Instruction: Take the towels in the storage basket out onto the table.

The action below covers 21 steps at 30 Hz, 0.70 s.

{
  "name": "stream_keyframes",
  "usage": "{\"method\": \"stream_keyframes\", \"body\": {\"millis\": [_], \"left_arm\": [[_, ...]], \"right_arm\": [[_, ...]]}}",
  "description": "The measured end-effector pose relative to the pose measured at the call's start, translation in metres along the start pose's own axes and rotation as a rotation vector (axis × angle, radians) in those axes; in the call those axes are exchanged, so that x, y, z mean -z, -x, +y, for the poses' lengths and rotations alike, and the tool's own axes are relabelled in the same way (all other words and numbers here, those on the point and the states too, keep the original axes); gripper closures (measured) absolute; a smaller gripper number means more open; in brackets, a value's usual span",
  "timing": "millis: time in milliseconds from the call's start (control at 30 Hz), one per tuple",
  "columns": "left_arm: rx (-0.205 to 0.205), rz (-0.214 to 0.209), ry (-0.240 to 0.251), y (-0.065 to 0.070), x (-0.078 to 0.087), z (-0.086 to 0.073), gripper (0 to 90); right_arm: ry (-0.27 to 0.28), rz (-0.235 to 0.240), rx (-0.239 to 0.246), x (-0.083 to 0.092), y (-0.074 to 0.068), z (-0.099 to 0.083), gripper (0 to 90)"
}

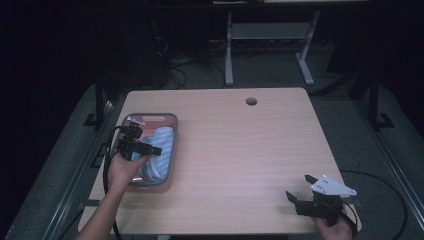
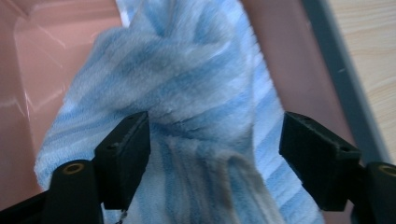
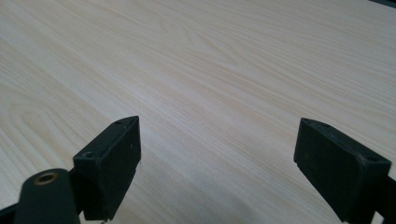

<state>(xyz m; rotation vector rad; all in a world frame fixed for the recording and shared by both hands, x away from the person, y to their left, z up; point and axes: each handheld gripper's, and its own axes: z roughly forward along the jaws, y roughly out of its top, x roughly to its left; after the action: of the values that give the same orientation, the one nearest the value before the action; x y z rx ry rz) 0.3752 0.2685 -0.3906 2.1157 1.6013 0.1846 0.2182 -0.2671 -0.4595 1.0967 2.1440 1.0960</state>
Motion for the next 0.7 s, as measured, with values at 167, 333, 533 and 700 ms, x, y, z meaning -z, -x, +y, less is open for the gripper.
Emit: {"method": "stream_keyframes", "body": {"millis": [167, 333, 533, 700], "left_arm": [[-0.01, 0.022, -0.046, -0.001, -0.007, 0.001, 28.5], [-0.022, 0.042, -0.099, -0.001, -0.017, 0.003, 33.9], [-0.05, 0.041, -0.133, 0.001, -0.024, 0.004, 50.3], [-0.071, 0.039, -0.145, 0.001, -0.025, 0.005, 60.6]], "right_arm": [[0.004, -0.002, 0.007, 0.0, 0.0, 0.0, 14.4], [0.003, -0.003, 0.002, 0.001, 0.001, 0.0, 14.3], [0.003, -0.002, 0.004, 0.001, 0.0, 0.0, 14.4], [0.003, -0.002, 0.006, 0.001, 0.0, 0.0, 14.4]]}}
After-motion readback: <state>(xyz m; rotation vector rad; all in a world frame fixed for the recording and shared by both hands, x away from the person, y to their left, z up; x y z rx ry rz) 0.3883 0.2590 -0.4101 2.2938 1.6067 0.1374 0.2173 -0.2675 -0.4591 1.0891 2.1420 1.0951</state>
